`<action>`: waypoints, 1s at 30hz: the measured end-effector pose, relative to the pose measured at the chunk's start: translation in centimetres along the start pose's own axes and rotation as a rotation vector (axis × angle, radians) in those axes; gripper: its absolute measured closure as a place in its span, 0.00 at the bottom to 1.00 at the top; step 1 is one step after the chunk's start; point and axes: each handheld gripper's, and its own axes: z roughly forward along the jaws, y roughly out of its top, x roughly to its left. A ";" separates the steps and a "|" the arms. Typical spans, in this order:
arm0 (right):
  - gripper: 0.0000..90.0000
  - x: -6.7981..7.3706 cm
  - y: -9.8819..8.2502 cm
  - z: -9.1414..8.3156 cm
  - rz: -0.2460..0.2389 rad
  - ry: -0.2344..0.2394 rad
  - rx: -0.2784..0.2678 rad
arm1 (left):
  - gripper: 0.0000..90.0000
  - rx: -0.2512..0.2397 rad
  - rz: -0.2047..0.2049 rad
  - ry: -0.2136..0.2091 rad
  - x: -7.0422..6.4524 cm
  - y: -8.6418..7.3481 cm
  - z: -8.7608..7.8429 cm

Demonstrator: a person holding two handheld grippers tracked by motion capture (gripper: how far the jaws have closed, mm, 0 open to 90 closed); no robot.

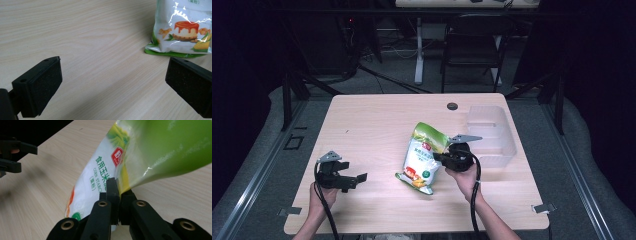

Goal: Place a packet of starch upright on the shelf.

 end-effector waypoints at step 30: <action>0.99 2.7 3.2 -4.5 -0.192 0.002 -0.020 | 0.01 0.010 0.003 0.011 0.0 -0.1 0.1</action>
